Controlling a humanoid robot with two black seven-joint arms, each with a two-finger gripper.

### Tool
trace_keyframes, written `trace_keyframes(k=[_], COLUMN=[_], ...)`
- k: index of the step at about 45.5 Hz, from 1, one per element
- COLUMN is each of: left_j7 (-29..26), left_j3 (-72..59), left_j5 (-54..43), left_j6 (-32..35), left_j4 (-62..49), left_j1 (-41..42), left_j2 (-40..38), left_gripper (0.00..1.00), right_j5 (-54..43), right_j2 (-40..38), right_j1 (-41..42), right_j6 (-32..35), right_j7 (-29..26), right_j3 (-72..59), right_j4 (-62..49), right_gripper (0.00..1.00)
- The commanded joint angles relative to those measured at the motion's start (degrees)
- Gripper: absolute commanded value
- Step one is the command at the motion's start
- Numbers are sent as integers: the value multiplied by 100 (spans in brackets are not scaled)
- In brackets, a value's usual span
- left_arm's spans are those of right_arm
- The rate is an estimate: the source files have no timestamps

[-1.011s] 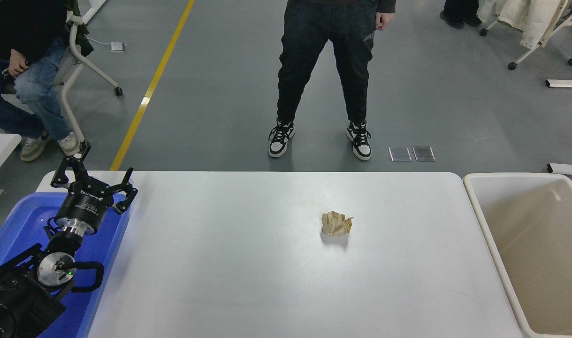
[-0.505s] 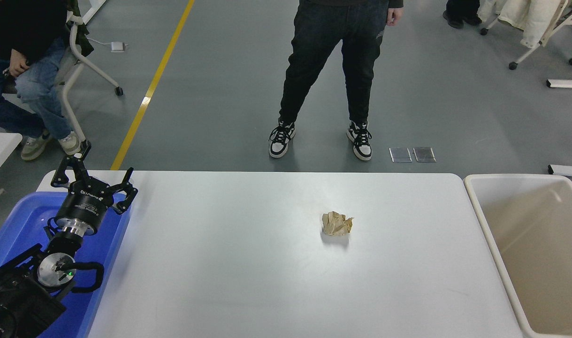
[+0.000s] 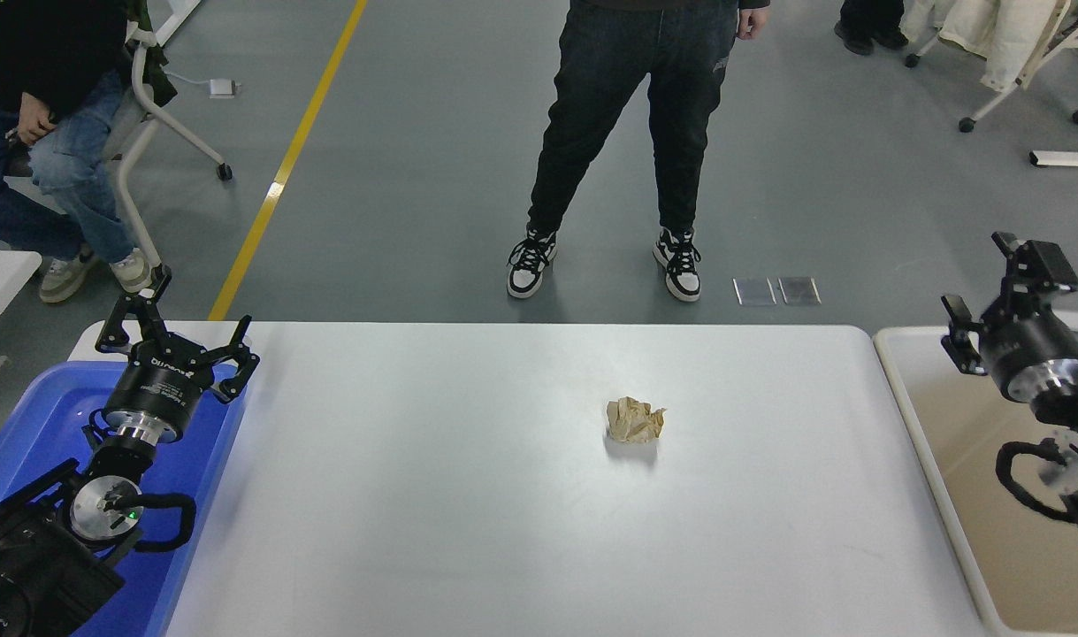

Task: Clean the table surface

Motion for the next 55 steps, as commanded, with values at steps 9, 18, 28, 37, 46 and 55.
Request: trace_keyframes(k=[9, 18, 28, 37, 46, 55], left_j7=[0, 0, 0, 0, 0, 0], left_j3=[0, 0, 0, 0, 0, 0], left_j5=[0, 0, 0, 0, 0, 0], left_j6=[0, 0, 0, 0, 0, 0], left_j4=[0, 0, 0, 0, 0, 0], left_j1=[0, 0, 0, 0, 0, 0], left_j2=[-6, 3, -6, -6, -6, -6], left_gripper=[100, 100, 100, 100, 100, 100], right_j5=[-83, -83, -65, -83, -83, -547], right_j2=[861, 738, 720, 571, 201, 158], right_j1=[-322, -207, -119, 65, 767, 1830], right_j6=[32, -64, -108, -214, -451, -451], right_j7=[363, 275, -173, -683, -894, -1552], right_j3=[69, 69, -28, -651, -2066, -3550], right_j4=[71, 89, 80, 501, 1029, 1055], right_gripper=[100, 100, 100, 100, 100, 100])
